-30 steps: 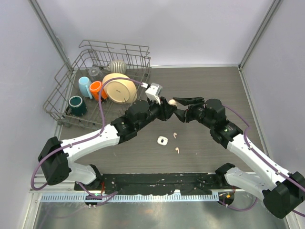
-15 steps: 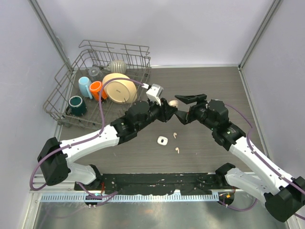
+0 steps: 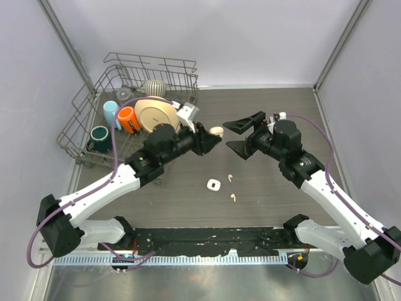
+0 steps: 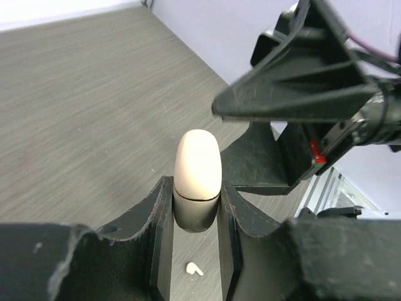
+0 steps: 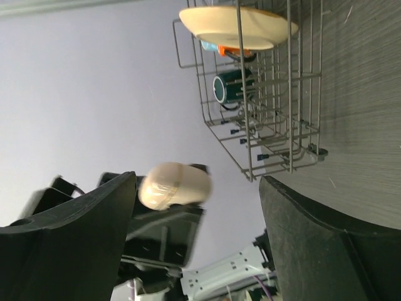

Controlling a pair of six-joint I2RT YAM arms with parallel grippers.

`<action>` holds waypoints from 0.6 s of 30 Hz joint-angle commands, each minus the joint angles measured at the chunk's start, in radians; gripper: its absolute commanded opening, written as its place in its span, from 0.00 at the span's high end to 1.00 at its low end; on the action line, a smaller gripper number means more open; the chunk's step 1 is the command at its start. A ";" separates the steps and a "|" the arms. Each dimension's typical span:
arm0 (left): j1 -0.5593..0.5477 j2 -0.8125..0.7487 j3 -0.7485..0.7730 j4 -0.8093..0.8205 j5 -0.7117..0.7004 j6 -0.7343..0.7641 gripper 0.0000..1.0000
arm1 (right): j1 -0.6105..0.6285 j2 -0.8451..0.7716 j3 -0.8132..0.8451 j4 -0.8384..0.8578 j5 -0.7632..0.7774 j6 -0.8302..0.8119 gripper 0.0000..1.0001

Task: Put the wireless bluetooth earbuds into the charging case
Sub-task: Pick up the charging case at the center of the board.

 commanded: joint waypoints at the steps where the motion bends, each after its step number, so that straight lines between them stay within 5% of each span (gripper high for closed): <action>1: 0.127 -0.110 -0.001 0.012 0.255 0.006 1.00 | -0.026 0.066 0.047 0.084 -0.275 -0.145 0.15; 5: 0.185 -0.189 -0.075 0.061 0.344 0.023 1.00 | -0.024 0.063 0.006 0.277 -0.346 -0.076 0.15; 18: 0.204 -0.171 -0.108 0.150 0.430 0.004 1.00 | -0.015 0.124 0.006 0.461 -0.458 0.070 0.14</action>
